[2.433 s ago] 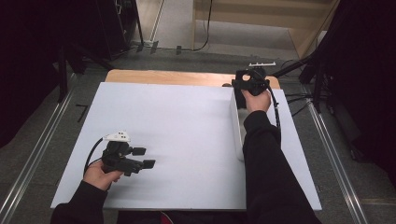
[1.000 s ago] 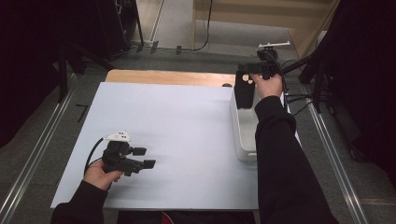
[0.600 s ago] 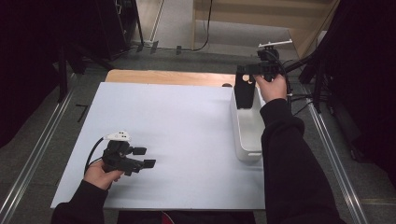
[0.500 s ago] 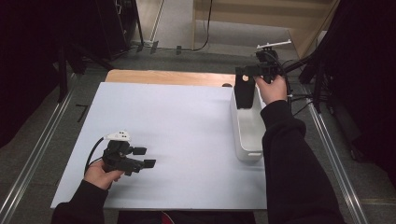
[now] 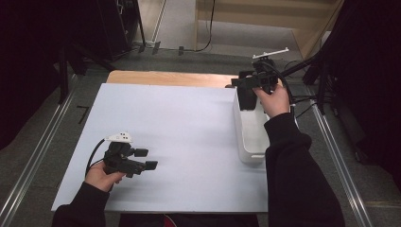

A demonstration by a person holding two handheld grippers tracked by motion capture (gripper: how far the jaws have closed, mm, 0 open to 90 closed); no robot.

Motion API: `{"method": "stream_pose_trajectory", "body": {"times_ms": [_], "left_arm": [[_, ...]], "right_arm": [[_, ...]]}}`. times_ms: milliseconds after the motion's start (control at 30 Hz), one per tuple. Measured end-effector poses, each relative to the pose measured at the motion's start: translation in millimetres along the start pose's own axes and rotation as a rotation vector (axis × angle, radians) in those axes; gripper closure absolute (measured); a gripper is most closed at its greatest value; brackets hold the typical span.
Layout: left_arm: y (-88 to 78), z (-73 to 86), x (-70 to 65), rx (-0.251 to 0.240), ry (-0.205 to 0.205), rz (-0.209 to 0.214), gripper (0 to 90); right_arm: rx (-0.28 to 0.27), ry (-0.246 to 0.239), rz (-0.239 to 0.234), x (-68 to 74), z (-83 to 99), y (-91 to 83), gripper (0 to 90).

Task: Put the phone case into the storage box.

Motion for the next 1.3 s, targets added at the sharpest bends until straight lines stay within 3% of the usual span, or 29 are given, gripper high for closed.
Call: {"method": "stream_pose_trajectory", "body": {"times_ms": [500, 933, 1000, 1300], "left_arm": [[-0.3, 0.5, 0.6, 0.001, 0.001, 0.003, 25.3], [0.0, 1.6, 1.8, 0.007, 0.002, 0.006, 25.3], [-0.1, 1.6, 1.8, 0.007, 0.003, 0.007, 25.3], [0.1, 2.1, 1.8, 0.013, 0.005, 0.005, 25.3]], "right_arm": [[0.025, -0.059, -0.065, 24.1, 29.3, 4.3, 6.2], [0.019, -0.073, -0.096, 27.2, 55.1, 13.0, 6.3], [0.014, -0.076, -0.094, 27.8, 57.4, 13.7, 16.3], [0.032, -0.117, -0.107, 41.0, 70.8, 19.4, 16.5]]}}
Point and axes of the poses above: each handheld gripper's, and its own axes: y roughly forward along the jaws, z roughly out of its underside, x roughly to its left, the point moved 9 cm from there along y, roughly forward along the jaws, and after that the axes turned 9 degrees about x, right-handed, at the moved point
